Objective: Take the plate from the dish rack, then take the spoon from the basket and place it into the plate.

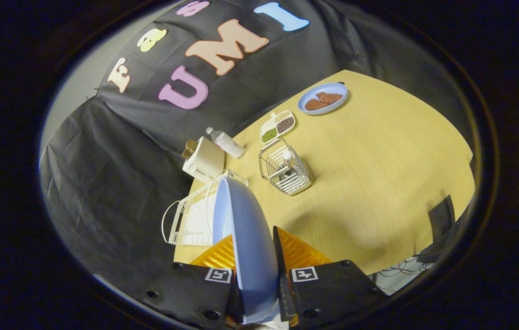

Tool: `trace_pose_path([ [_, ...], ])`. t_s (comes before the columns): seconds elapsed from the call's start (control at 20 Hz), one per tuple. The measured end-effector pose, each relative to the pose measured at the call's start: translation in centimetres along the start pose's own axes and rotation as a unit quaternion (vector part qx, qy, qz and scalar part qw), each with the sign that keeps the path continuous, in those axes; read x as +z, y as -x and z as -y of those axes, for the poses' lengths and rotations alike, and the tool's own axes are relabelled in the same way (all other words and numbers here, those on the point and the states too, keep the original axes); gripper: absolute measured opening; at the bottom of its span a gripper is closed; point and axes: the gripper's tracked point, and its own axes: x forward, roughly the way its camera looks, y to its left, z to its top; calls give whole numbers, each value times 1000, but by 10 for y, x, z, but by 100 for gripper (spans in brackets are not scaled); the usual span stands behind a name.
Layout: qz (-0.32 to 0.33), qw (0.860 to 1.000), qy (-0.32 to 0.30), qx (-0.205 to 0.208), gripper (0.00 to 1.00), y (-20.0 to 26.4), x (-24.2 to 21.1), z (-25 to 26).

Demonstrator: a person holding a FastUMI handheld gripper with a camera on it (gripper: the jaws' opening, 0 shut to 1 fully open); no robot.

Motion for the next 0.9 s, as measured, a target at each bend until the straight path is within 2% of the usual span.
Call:
trace_pose_path([
  [0.15,-7,1000,-19,0,33,-8,-22,25],
  [0.3,-10,999,-30,-21,33,-18,-34,52],
  [0.65,-8,996,-89,-26,33,-44,-41,83],
  [0.75,-6,995,-94,-35,33,-54,-41,91],
  [0.9,-2,994,-106,-29,33,-65,-37,90],
])
